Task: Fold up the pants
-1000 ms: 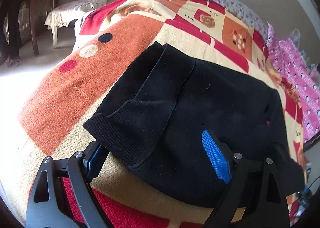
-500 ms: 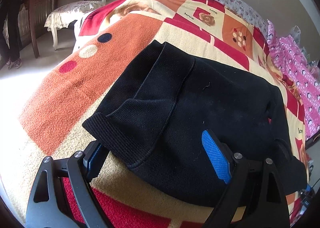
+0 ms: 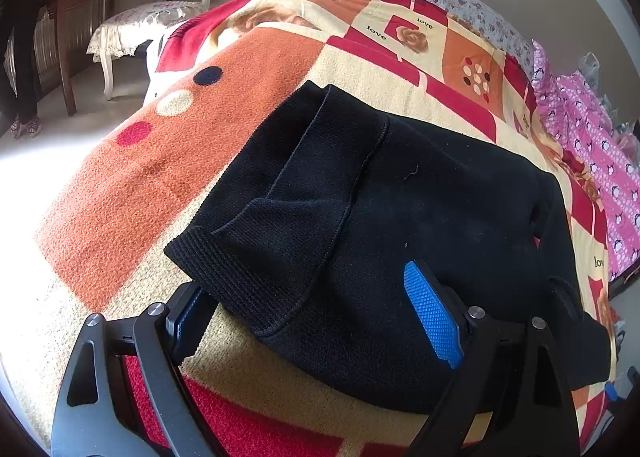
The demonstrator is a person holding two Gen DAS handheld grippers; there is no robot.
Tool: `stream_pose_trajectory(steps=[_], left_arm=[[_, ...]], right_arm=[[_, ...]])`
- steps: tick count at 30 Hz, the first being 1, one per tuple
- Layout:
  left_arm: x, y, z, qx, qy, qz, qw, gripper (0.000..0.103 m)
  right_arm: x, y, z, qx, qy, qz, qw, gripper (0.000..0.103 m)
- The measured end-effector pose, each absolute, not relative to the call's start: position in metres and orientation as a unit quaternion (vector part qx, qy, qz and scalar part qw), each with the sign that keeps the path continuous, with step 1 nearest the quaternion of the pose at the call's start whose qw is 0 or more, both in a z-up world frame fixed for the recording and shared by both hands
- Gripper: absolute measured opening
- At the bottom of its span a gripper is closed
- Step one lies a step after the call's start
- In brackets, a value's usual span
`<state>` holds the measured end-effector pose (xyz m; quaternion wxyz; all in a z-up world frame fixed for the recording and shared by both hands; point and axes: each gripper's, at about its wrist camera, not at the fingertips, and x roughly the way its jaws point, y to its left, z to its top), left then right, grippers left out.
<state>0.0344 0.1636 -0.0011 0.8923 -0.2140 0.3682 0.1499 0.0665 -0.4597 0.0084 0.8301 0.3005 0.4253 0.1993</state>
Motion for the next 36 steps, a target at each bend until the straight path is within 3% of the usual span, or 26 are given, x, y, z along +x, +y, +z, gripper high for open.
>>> stream_pose_trajectory(steps=[7, 11, 13, 14, 16, 23, 24, 26, 27, 28, 29, 31, 32, 33, 34, 35, 36], left_arm=[[0.035, 0.162, -0.001, -0.216, 0.367, 0.150, 0.892, 0.090], [0.033, 0.164, -0.001, -0.227, 0.359, 0.143, 0.894, 0.090], [0.029, 0.169, -0.002, -0.245, 0.349, 0.134, 0.895, 0.090], [0.027, 0.172, -0.002, -0.253, 0.344, 0.129, 0.895, 0.090], [0.021, 0.179, -0.001, -0.283, 0.326, 0.115, 0.894, 0.090], [0.020, 0.186, 0.002, -0.298, 0.321, 0.100, 0.893, 0.088], [0.021, 0.186, 0.002, -0.295, 0.324, 0.098, 0.894, 0.085], [0.022, 0.190, 0.002, -0.289, 0.334, 0.107, 0.891, 0.057], [0.022, 0.194, 0.001, -0.289, 0.338, 0.115, 0.888, 0.049], [0.021, 0.198, 0.000, -0.291, 0.342, 0.120, 0.885, 0.033], [0.020, 0.202, -0.002, -0.294, 0.345, 0.126, 0.882, 0.024], [0.019, 0.208, -0.004, -0.304, 0.344, 0.120, 0.880, 0.018], [0.018, 0.208, -0.004, -0.296, 0.347, 0.129, 0.881, 0.008], [0.017, 0.208, -0.004, -0.293, 0.346, 0.132, 0.881, 0.007], [0.014, 0.207, -0.004, -0.296, 0.340, 0.131, 0.883, 0.005], [0.011, 0.205, -0.004, -0.294, 0.336, 0.135, 0.885, 0.004], [0.008, 0.200, -0.001, -0.287, 0.329, 0.141, 0.888, 0.004]], right_arm=[[0.091, -0.435, 0.007, 0.348, 0.484, 0.228, 0.770, 0.082], [0.099, -0.426, 0.002, 0.413, 0.479, 0.212, 0.745, 0.081], [0.099, -0.425, 0.002, 0.419, 0.464, 0.204, 0.753, 0.073], [0.098, -0.425, -0.001, 0.429, 0.454, 0.197, 0.756, 0.063], [0.096, -0.425, -0.005, 0.420, 0.447, 0.182, 0.769, 0.052], [0.082, -0.410, 0.002, 0.334, 0.400, 0.170, 0.836, 0.051], [0.081, -0.409, 0.001, 0.331, 0.394, 0.168, 0.841, 0.052], [0.081, -0.404, 0.002, 0.319, 0.387, 0.162, 0.850, 0.057], [0.081, -0.404, 0.001, 0.313, 0.386, 0.165, 0.852, 0.059], [0.083, -0.401, 0.002, 0.309, 0.389, 0.168, 0.851, 0.064], [0.086, -0.399, 0.003, 0.302, 0.392, 0.174, 0.851, 0.065], [0.088, -0.399, 0.003, 0.300, 0.397, 0.175, 0.850, 0.064], [0.090, -0.401, 0.002, 0.311, 0.393, 0.173, 0.848, 0.061], [0.090, -0.404, 0.000, 0.323, 0.386, 0.174, 0.847, 0.045], [0.086, -0.406, -0.003, 0.331, 0.386, 0.178, 0.843, 0.022], [0.088, -0.408, -0.010, 0.342, 0.390, 0.180, 0.836, 0.007], [0.089, -0.409, -0.016, 0.340, 0.398, 0.176, 0.834, 0.005]])
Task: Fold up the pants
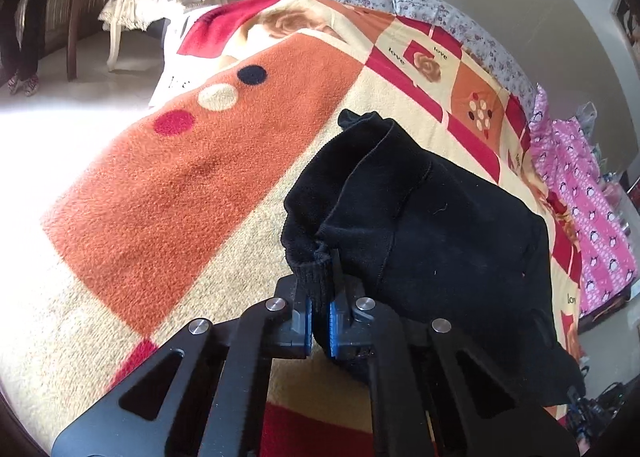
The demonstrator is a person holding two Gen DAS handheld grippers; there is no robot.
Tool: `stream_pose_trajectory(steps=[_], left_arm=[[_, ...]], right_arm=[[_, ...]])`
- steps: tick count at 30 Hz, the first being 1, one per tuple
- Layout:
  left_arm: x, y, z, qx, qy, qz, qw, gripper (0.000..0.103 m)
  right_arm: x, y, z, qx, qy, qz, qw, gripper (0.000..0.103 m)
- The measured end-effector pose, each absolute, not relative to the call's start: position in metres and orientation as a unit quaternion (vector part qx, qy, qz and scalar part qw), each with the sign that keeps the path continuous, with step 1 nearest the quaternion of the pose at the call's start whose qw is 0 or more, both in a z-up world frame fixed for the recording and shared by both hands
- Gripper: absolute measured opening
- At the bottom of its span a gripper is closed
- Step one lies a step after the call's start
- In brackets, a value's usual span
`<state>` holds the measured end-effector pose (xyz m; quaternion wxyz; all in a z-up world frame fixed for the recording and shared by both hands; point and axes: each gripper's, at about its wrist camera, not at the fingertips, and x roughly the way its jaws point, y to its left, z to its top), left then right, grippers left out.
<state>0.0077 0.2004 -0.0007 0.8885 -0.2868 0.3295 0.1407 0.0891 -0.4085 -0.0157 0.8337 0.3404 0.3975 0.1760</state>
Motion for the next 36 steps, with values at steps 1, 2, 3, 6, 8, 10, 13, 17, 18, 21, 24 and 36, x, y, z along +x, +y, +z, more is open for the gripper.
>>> stream_pose_trajectory(steps=[1, 2, 3, 6, 8, 10, 13, 17, 18, 21, 24, 36], left_arm=[[0.004, 0.197, 0.003, -0.279, 0.321, 0.144, 0.894, 0.004], [-0.001, 0.192, 0.008, -0.273, 0.313, 0.147, 0.897, 0.004], [-0.007, 0.189, 0.012, -0.274, 0.307, 0.148, 0.899, 0.004], [-0.030, 0.182, 0.025, -0.288, 0.287, 0.139, 0.903, 0.004], [-0.047, 0.177, 0.030, -0.296, 0.283, 0.133, 0.902, 0.004], [-0.066, 0.172, 0.032, -0.296, 0.280, 0.135, 0.903, 0.004], [-0.097, 0.179, 0.024, -0.318, 0.288, 0.141, 0.892, 0.004], [-0.117, 0.189, -0.001, -0.322, 0.315, 0.160, 0.878, 0.004], [-0.119, 0.190, -0.007, -0.326, 0.320, 0.160, 0.875, 0.005], [-0.121, 0.189, -0.009, -0.324, 0.312, 0.161, 0.879, 0.013], [-0.119, 0.195, -0.004, -0.305, 0.307, 0.196, 0.880, 0.020], [-0.091, 0.124, 0.051, -0.200, 0.253, 0.169, 0.931, 0.021]], right_arm=[[0.088, -0.408, -0.017, 0.331, 0.394, 0.179, 0.838, 0.004], [0.085, -0.408, -0.014, 0.321, 0.388, 0.183, 0.844, 0.004], [0.082, -0.406, -0.009, 0.304, 0.382, 0.185, 0.853, 0.004], [0.075, -0.411, 0.009, 0.282, 0.372, 0.196, 0.862, 0.004], [0.071, -0.421, 0.023, 0.279, 0.368, 0.202, 0.864, 0.004], [0.069, -0.431, 0.031, 0.284, 0.373, 0.208, 0.859, 0.004], [0.064, -0.444, 0.036, 0.296, 0.391, 0.217, 0.844, 0.004], [0.053, -0.440, 0.016, 0.303, 0.444, 0.235, 0.810, 0.004], [0.049, -0.437, 0.007, 0.298, 0.458, 0.235, 0.804, 0.004], [0.040, -0.438, -0.018, 0.321, 0.480, 0.229, 0.784, 0.004], [0.035, -0.455, -0.024, 0.359, 0.466, 0.215, 0.780, 0.003], [0.061, -0.287, 0.099, -0.193, 0.282, 0.299, 0.891, 0.069]])
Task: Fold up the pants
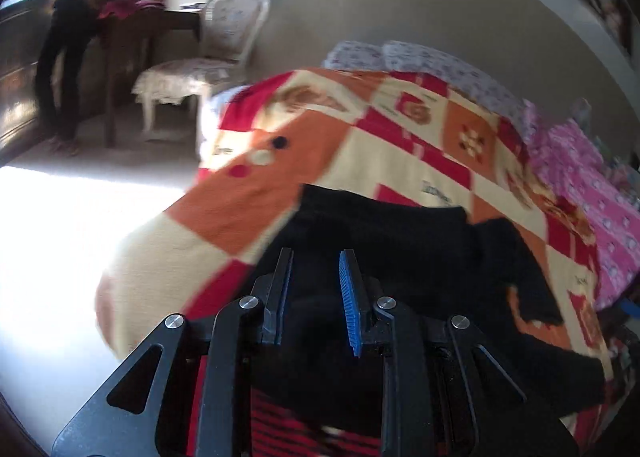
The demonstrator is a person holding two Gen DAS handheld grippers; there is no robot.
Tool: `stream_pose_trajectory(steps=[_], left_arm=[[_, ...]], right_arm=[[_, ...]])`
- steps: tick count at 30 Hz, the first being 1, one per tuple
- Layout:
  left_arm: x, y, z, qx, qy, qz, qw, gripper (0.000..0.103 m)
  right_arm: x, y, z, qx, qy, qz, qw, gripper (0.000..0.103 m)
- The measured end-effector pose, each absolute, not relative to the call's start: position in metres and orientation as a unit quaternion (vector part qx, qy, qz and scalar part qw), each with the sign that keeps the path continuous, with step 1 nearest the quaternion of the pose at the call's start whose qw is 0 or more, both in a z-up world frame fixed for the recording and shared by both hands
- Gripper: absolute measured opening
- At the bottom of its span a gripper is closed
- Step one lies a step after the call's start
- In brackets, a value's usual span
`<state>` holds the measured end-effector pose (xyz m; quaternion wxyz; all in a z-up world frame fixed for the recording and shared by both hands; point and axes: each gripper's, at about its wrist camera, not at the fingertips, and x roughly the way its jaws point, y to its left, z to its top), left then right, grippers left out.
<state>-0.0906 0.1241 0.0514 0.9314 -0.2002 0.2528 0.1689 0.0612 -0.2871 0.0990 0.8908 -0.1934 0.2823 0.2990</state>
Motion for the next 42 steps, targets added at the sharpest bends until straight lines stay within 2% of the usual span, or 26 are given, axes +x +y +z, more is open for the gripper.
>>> stream_pose_trajectory(steps=[1, 4, 7, 11, 12, 13, 14, 15, 16, 17, 23, 28, 36, 39, 42], left_arm=[[-0.080, 0.102, 0.049, -0.194, 0.260, 0.125, 0.938, 0.024], [-0.051, 0.037, 0.035, -0.158, 0.278, 0.018, 0.947, 0.024], [-0.042, 0.008, 0.016, -0.131, 0.289, 0.000, 0.948, 0.024], [-0.037, 0.027, 0.009, -0.165, 0.299, 0.013, 0.940, 0.025], [-0.036, 0.033, 0.007, -0.177, 0.305, 0.015, 0.936, 0.028], [-0.032, 0.039, 0.003, -0.194, 0.316, 0.017, 0.929, 0.035], [-0.034, 0.043, 0.001, -0.204, 0.320, 0.016, 0.925, 0.036], [-0.035, 0.043, 0.001, -0.210, 0.320, 0.014, 0.924, 0.036], [-0.037, 0.043, 0.000, -0.211, 0.318, 0.014, 0.924, 0.036], [-0.037, 0.041, 0.001, -0.206, 0.319, 0.017, 0.925, 0.036], [-0.036, 0.038, -0.002, -0.200, 0.323, 0.020, 0.925, 0.037], [-0.035, 0.039, -0.002, -0.203, 0.324, 0.019, 0.924, 0.037], [-0.034, 0.038, -0.002, -0.200, 0.325, 0.021, 0.924, 0.037], [-0.034, 0.038, -0.002, -0.202, 0.324, 0.020, 0.924, 0.037], [-0.035, 0.039, -0.003, -0.206, 0.323, 0.018, 0.923, 0.037]], right_arm=[[0.064, -0.266, 0.094, -0.226, 0.266, 0.332, 0.876, 0.069], [0.081, -0.208, 0.072, -0.310, 0.238, 0.400, 0.829, 0.065], [0.108, -0.180, 0.048, -0.336, 0.271, 0.446, 0.784, 0.052], [0.135, -0.157, 0.021, -0.356, 0.315, 0.457, 0.752, 0.051], [0.140, -0.151, 0.014, -0.365, 0.324, 0.463, 0.740, 0.050], [0.143, -0.146, 0.007, -0.378, 0.327, 0.461, 0.733, 0.050], [0.145, -0.142, 0.004, -0.380, 0.321, 0.459, 0.736, 0.048], [0.148, -0.140, 0.004, -0.371, 0.325, 0.459, 0.739, 0.043], [0.152, -0.141, 0.005, -0.363, 0.332, 0.449, 0.746, 0.017], [0.160, -0.143, 0.008, -0.331, 0.349, 0.440, 0.758, 0.007], [0.183, -0.200, 0.063, -0.122, 0.352, 0.401, 0.837, 0.006], [0.186, -0.260, 0.127, 0.058, 0.351, 0.411, 0.839, 0.006], [0.142, -0.299, 0.213, 0.190, 0.292, 0.466, 0.813, 0.006], [0.155, -0.330, 0.199, 0.237, 0.308, 0.434, 0.813, 0.006], [0.197, -0.359, 0.139, 0.295, 0.359, 0.369, 0.805, 0.006]])
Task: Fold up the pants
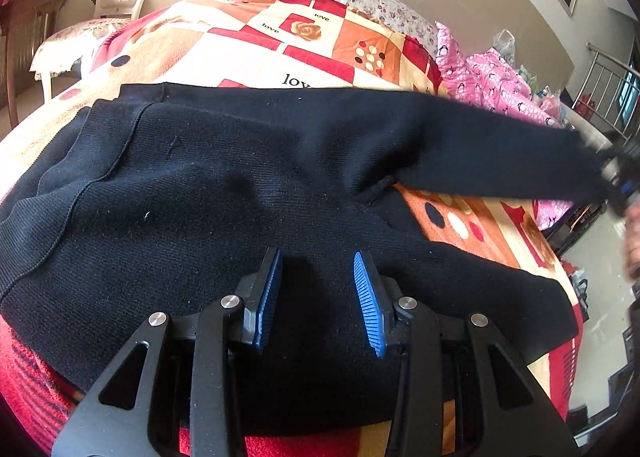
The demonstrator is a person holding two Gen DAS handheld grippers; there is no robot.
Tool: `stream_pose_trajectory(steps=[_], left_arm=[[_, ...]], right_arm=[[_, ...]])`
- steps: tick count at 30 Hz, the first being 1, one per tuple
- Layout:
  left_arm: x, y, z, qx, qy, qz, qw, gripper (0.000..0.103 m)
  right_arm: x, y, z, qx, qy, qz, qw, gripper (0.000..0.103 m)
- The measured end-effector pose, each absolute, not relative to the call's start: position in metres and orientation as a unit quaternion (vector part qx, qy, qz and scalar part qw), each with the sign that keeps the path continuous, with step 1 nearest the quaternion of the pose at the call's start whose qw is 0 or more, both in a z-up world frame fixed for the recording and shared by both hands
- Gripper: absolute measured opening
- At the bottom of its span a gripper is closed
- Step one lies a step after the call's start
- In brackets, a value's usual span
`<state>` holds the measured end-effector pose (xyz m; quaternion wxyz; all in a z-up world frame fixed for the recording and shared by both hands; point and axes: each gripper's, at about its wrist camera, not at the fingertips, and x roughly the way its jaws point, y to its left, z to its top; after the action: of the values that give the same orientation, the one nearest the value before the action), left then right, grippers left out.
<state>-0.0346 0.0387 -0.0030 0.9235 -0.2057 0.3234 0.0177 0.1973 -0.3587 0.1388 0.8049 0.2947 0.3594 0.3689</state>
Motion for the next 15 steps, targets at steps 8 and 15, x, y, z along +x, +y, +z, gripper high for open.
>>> stream_pose_trajectory(steps=[8, 15], left_arm=[[-0.036, 0.041, -0.003, -0.214, 0.326, 0.011, 0.921, 0.037], [-0.035, 0.089, 0.028, -0.208, 0.323, 0.055, 0.922, 0.037]], right_arm=[[0.266, -0.411, 0.005, 0.319, 0.444, 0.227, 0.806, 0.006], [0.256, -0.421, -0.003, 0.306, 0.398, 0.263, 0.824, 0.007]])
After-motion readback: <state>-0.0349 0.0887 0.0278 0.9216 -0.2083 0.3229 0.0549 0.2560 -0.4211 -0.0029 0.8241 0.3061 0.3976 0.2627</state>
